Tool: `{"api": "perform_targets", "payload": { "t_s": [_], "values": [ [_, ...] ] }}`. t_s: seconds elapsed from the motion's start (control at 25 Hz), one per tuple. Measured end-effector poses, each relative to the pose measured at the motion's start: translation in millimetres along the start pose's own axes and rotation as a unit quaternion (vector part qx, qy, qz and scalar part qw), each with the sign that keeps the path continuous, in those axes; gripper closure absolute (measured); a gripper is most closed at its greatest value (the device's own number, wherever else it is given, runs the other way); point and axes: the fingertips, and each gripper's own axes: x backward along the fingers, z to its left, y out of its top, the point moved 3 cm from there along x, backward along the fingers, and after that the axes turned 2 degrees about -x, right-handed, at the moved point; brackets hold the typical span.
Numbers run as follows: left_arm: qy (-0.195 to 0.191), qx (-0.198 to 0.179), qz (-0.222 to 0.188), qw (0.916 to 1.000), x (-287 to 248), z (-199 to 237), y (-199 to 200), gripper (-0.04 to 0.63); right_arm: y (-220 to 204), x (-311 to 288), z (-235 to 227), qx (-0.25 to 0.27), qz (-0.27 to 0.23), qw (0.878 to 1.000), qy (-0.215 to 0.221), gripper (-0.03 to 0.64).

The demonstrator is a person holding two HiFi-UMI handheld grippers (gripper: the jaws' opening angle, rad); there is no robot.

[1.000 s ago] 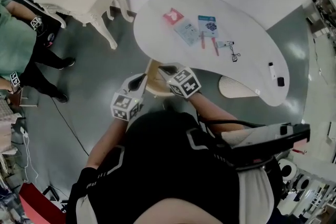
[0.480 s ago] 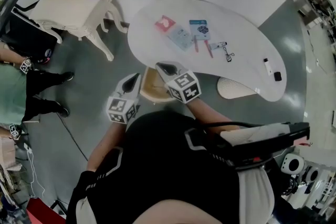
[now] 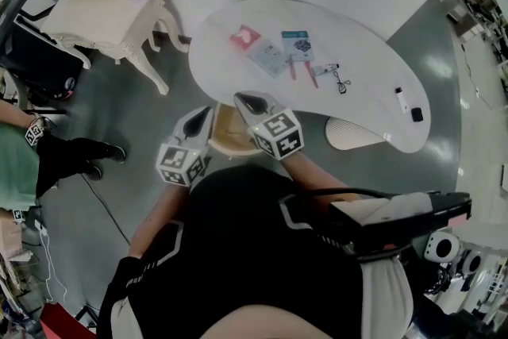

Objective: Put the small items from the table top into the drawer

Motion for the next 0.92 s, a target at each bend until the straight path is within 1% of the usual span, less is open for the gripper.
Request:
{"api": "perform_targets", "payload": {
  "t_s": [0.16,0.32,0.68,0.92],
  "values": [
    [0.003,0.001,0.004,1.0000,2.3,-0.9,-4.0,0.595,1.0,2.3,0.3,-0.001,-0.004,1.000,0.000,0.617],
    [0.002,-0.007,0.006,1.0000,3.0,-2.4,-8.7,0.595,0.4,3.9,-0.3,-0.004,-0.006,1.000,0.001,0.615],
    [0.001,0.003,0.007,1.0000,4.0,-5.9,-11.7,0.595,3.1,8.5,-3.6,0.003,-0.012,1.000,-0.003,0.616],
    [-0.001,0.000,0.009,1.0000,2.8,-8.0,-9.2,0.595,4.1,8.7,-5.6,0.002,-0.013,1.000,-0.005,0.615]
  ]
}}
